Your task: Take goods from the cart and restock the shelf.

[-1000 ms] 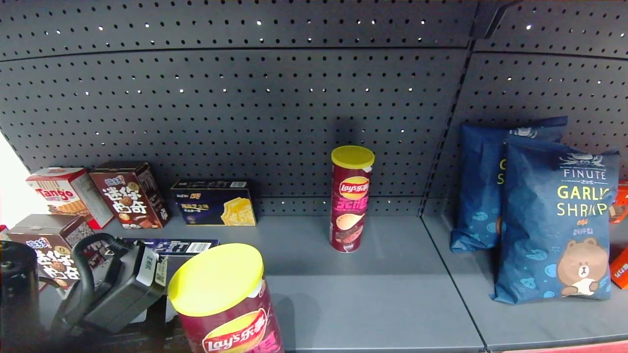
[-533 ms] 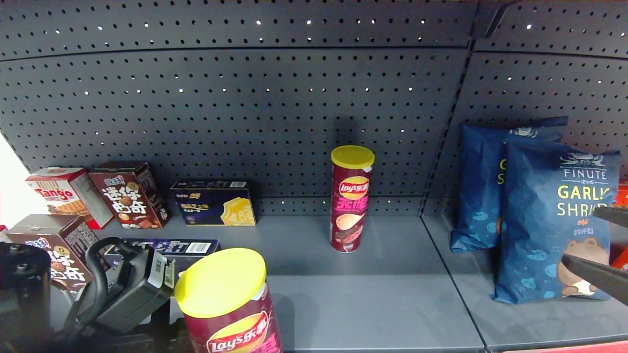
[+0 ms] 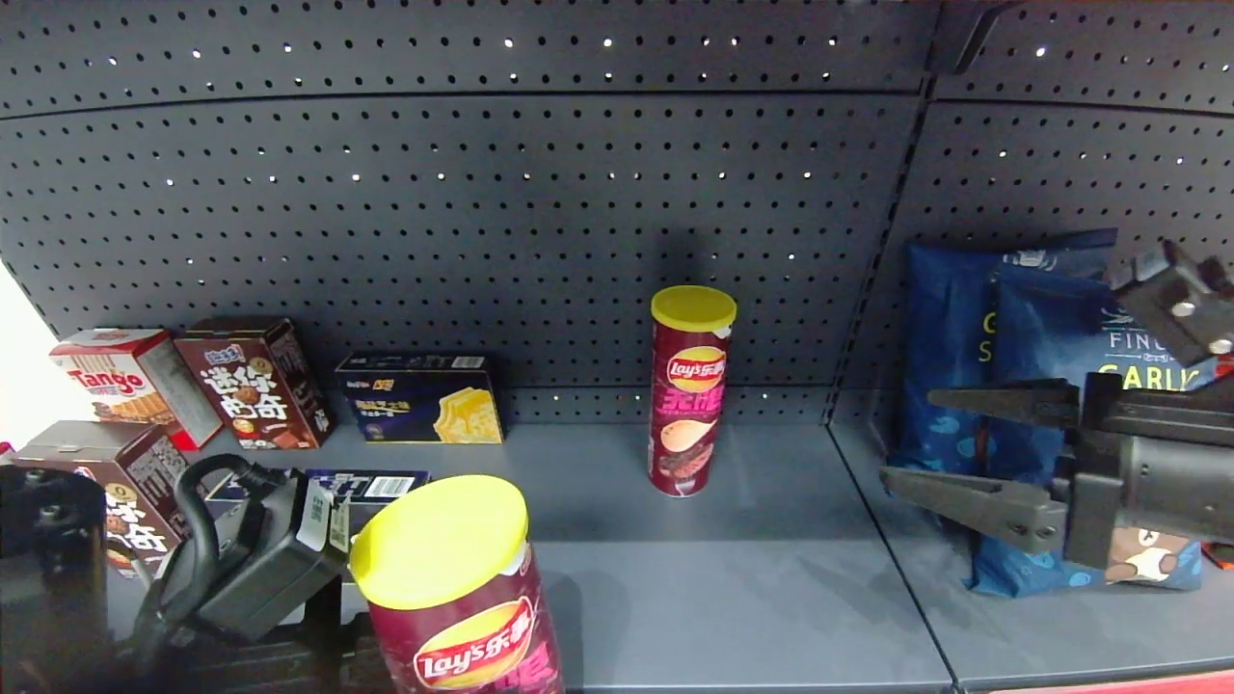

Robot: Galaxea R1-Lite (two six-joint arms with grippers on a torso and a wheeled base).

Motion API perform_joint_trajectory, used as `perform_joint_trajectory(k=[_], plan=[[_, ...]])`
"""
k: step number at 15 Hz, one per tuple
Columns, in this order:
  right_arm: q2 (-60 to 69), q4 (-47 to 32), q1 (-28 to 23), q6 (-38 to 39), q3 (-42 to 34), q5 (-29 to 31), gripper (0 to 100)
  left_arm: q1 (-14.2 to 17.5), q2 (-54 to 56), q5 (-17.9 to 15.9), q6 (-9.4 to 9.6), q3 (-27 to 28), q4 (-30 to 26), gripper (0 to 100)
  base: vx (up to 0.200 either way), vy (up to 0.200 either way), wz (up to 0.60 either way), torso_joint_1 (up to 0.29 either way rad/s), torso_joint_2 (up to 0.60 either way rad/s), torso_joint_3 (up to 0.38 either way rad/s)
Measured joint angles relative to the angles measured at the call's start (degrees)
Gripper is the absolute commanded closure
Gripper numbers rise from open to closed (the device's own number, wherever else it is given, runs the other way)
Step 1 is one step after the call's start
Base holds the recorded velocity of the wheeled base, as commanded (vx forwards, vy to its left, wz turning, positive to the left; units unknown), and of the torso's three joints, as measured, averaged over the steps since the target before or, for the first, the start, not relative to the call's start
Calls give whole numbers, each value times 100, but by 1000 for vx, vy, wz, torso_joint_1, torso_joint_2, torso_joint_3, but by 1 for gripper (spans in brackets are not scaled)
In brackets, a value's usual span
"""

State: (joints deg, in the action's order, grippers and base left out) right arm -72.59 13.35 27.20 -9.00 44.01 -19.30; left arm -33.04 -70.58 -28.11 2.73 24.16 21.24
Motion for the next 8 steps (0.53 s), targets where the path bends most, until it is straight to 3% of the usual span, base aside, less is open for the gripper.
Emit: perform_joint_trajectory(k=[6, 8], plan=[[-1097, 709, 37, -74, 338, -563, 0, 160, -461, 22, 41, 758, 227, 100, 0, 0, 0, 0, 0, 0], [-1407, 866, 6, -77, 583, -747, 0, 252, -577, 15, 251, 836, 222, 100, 0, 0, 0, 0, 0, 0]])
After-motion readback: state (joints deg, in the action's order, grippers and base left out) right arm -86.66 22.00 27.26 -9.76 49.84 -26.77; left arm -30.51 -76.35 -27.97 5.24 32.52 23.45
